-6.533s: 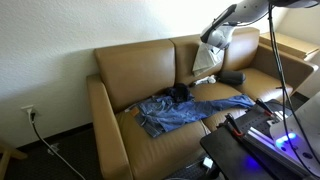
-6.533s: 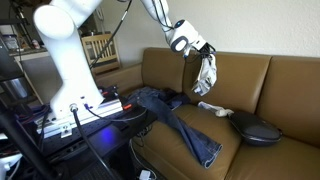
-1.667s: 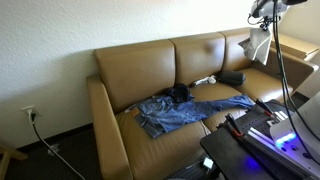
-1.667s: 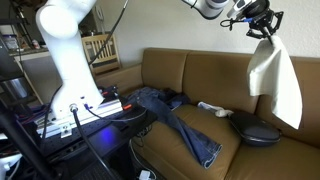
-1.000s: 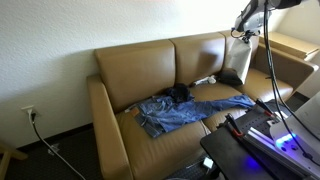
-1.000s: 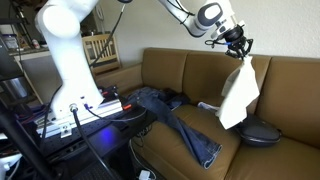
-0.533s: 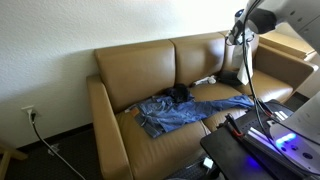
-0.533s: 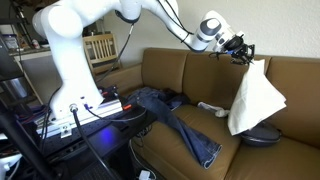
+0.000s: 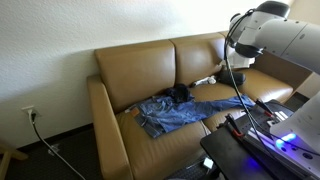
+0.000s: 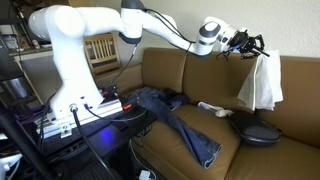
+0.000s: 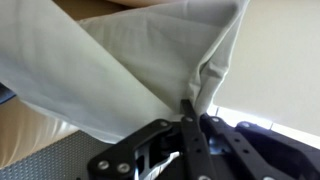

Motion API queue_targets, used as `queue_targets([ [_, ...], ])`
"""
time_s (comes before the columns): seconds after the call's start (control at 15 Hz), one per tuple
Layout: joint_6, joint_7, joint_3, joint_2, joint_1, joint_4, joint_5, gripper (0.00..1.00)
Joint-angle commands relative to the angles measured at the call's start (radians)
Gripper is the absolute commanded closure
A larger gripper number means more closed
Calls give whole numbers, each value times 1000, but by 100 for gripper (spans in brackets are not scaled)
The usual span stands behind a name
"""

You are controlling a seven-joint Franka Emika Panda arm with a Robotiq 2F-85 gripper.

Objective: Unfold the white towel

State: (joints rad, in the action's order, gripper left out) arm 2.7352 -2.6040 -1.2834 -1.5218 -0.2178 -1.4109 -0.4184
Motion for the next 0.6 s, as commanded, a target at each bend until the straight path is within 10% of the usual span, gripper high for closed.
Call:
queue_targets([
  [0.0,-10,1,-14,3,0,-8,0,95],
  [0.53,-24,2,-52,21,-144,-164,-21,99],
])
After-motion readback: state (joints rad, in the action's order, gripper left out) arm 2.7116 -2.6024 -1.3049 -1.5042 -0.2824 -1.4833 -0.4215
